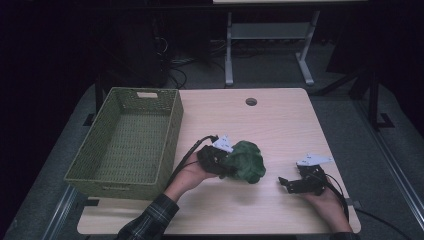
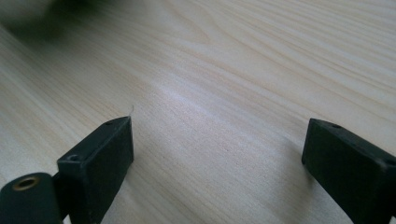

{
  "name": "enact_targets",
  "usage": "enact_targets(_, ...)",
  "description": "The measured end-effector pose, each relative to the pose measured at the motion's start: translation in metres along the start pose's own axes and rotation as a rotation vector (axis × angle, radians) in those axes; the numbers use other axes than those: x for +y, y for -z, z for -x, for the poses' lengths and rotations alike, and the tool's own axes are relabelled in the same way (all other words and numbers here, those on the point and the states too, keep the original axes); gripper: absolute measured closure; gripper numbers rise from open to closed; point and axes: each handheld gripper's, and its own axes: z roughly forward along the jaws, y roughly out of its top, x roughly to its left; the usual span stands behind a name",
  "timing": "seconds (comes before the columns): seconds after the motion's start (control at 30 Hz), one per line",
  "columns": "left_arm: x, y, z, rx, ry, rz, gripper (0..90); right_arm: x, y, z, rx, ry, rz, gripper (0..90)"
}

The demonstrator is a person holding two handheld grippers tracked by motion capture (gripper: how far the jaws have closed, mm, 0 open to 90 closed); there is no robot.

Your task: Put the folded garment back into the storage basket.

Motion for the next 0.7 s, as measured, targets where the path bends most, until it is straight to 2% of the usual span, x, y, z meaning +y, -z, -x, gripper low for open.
enact_targets(0.2,0.005,0.021,-0.003,0.023,0.019,0.027,69.6,0.000,0.000,0.000,0.000,0.001,0.000,8.7)
enact_targets(0.4,0.010,0.042,-0.008,0.054,0.013,0.033,69.5,0.000,0.000,0.000,0.000,0.002,0.000,8.7)
enact_targets(0.7,0.011,0.080,-0.015,0.108,0.029,0.041,69.5,0.000,0.000,-0.001,-0.006,-0.005,0.002,8.7)
